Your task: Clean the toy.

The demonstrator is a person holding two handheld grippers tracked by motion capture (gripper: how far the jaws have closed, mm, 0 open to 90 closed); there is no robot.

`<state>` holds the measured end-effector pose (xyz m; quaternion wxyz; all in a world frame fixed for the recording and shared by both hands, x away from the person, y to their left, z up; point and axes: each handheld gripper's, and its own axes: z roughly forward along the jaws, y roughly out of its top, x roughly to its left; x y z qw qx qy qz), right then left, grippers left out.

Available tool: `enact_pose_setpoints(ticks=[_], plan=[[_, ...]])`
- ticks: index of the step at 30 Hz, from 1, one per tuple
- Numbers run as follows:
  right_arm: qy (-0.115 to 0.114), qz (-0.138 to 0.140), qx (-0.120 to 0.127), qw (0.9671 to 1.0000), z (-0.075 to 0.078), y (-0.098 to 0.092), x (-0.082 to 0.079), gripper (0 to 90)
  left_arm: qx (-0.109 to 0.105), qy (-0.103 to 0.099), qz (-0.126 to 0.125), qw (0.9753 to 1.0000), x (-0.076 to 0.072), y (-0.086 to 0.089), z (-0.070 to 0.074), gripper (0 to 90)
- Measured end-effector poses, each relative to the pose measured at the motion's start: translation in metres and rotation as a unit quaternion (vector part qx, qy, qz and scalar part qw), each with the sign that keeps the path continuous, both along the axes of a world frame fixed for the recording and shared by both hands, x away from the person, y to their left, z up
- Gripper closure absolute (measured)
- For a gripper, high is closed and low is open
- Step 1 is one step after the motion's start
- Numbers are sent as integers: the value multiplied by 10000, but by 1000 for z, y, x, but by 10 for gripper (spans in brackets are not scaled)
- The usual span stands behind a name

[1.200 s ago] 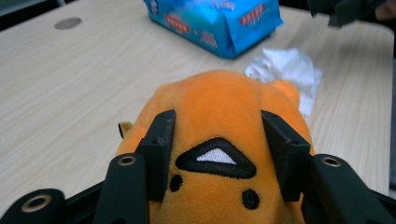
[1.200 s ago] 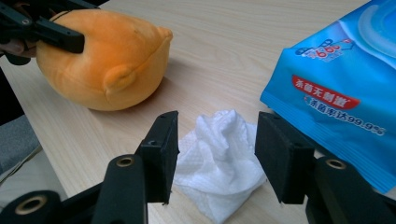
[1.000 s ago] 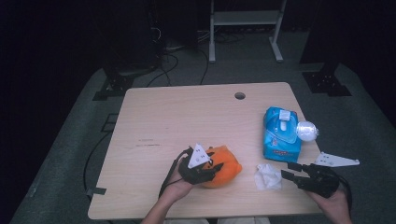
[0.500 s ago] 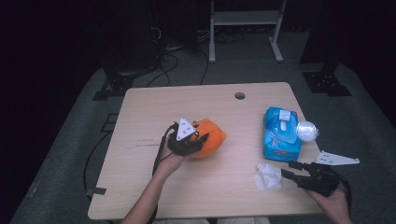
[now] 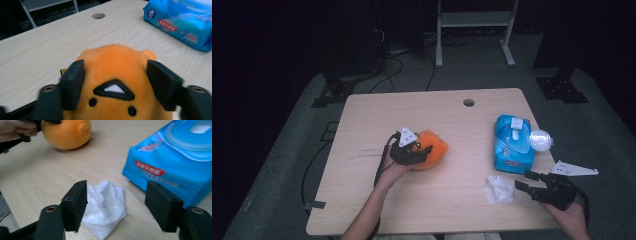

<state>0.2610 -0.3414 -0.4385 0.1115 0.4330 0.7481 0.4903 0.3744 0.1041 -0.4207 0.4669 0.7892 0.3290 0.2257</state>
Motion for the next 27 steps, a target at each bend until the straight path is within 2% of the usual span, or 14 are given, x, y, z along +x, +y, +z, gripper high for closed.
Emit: enact_pose_setpoints(ticks=[2,4,6,12,23,27], plan=[[-16,-180,27,9998,0,-6,1,291,-99,-36,15,9999,-3,2,4,259],[-21,-387,85,9992,-1,-13,2,269,-64,-77,29,9999,-6,4,8,219],[-69,-593,124,9981,0,-21,2,258,-16,-120,35,9999,-9,7,11,205],[-191,-1093,179,9937,0,-45,0,236,-95,-110,49,9999,-14,11,14,185],[-219,-1426,92,9895,-2,-63,-2,215,-123,-90,48,9999,-21,20,17,176],[-160,-1506,90,9884,-5,-70,-3,215,-119,-71,90,9999,-24,25,17,169]])
